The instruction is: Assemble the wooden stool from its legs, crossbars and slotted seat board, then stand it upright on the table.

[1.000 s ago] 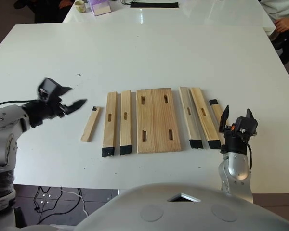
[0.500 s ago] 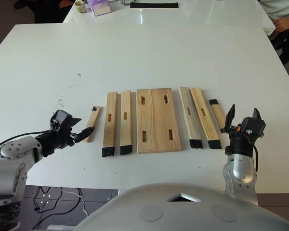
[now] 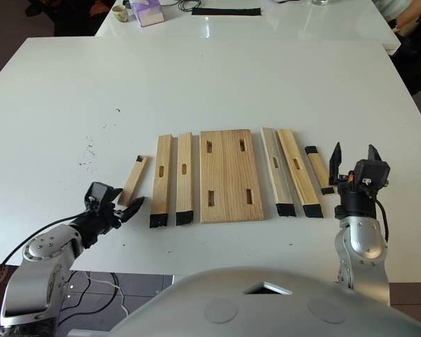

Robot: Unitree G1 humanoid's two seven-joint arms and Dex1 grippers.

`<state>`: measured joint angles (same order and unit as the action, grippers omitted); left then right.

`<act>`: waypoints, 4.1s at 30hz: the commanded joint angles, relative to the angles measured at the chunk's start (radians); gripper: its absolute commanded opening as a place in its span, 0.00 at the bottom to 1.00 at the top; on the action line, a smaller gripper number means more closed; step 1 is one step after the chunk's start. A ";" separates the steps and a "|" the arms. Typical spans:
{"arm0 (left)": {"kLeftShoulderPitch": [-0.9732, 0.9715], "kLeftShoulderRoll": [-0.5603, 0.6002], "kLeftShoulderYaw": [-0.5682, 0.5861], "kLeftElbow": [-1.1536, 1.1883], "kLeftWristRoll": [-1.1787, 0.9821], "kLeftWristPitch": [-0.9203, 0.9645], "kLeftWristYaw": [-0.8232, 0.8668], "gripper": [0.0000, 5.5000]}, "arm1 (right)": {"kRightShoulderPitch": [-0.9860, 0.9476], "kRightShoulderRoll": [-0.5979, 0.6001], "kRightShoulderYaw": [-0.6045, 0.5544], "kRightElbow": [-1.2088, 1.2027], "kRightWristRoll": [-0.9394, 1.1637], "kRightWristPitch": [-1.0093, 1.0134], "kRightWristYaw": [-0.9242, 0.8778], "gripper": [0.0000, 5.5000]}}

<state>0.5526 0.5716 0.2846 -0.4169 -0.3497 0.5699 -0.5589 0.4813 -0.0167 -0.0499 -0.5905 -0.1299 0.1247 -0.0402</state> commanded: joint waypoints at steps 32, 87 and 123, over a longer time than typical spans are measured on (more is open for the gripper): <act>-0.906 -0.025 0.074 0.122 -0.380 0.178 0.049 0.24 | -0.505 -0.378 -0.302 0.006 0.547 0.359 0.376 0.57; -0.932 -0.202 -0.294 -0.084 -0.719 0.131 -0.221 0.24 | -0.971 -0.790 -0.099 0.146 1.267 0.770 1.064 0.25; -0.704 -0.212 -0.343 0.198 -0.140 -0.208 -0.115 0.49 | -0.687 -0.916 0.113 0.676 0.383 -0.228 1.395 0.24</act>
<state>-0.1647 0.3599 -0.0662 -0.2044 -0.4947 0.3556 -0.6785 -0.2159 -0.9152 0.0603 0.0826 0.2694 -0.0961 1.3371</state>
